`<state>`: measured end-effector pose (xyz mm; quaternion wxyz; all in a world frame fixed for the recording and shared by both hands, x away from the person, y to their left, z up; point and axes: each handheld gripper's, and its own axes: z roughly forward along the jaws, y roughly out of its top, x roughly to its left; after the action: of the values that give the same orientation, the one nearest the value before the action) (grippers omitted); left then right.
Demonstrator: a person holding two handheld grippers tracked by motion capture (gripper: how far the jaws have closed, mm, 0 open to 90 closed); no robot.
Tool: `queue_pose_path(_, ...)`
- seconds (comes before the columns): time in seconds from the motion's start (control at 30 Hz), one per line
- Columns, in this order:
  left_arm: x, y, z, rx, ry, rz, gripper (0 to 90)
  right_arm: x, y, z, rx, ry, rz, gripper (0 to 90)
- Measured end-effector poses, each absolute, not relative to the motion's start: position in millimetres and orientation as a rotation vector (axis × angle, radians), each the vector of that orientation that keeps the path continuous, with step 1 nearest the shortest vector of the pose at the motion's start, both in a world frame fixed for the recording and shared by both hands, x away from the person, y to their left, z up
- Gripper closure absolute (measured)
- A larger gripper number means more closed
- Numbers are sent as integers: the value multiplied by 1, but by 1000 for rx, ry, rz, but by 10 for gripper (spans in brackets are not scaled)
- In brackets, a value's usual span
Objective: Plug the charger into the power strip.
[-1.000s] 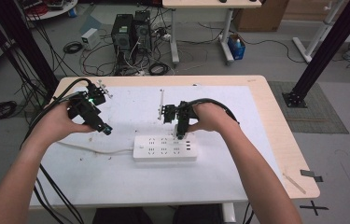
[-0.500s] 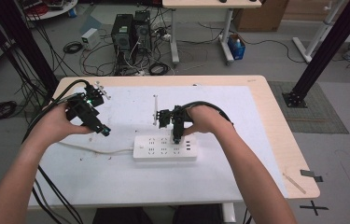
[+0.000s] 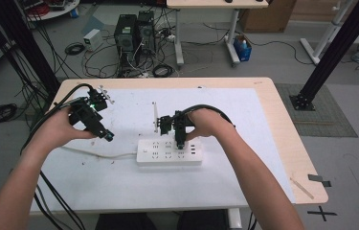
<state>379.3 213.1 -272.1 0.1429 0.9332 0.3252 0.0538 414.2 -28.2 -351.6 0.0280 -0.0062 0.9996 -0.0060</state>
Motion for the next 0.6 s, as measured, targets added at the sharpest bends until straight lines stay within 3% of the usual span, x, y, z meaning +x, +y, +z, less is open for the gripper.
queue_pose_path(0.6,385,215,-279,2707,931,127,177,415,-35,-359,-16,3083,51,632)
